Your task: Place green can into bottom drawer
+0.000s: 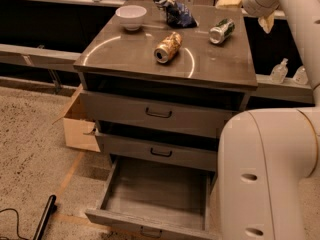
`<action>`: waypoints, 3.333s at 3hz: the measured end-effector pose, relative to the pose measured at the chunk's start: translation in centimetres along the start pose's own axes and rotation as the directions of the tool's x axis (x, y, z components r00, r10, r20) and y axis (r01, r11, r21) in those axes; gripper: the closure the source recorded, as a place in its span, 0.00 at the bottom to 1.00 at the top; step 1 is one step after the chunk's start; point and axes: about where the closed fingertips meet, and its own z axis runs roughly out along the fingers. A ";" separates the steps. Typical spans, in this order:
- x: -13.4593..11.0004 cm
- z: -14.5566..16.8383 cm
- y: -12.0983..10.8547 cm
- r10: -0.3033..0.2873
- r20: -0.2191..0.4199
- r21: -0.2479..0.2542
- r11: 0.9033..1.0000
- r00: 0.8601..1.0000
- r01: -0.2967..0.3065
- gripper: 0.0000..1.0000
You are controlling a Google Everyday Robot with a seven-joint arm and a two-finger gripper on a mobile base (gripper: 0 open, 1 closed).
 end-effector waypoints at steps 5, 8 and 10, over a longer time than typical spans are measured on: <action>1.3 6.8 8.0 0.214 0.057 0.019 0.976 0.975 -0.215 0.00; 0.6 9.3 5.5 0.155 0.137 0.117 0.978 0.978 -0.171 0.00; 1.6 10.7 4.6 0.129 0.119 0.152 0.978 0.984 -0.146 0.00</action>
Offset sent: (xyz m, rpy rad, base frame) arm 0.0476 0.0650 0.0149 0.2244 0.0180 -0.1366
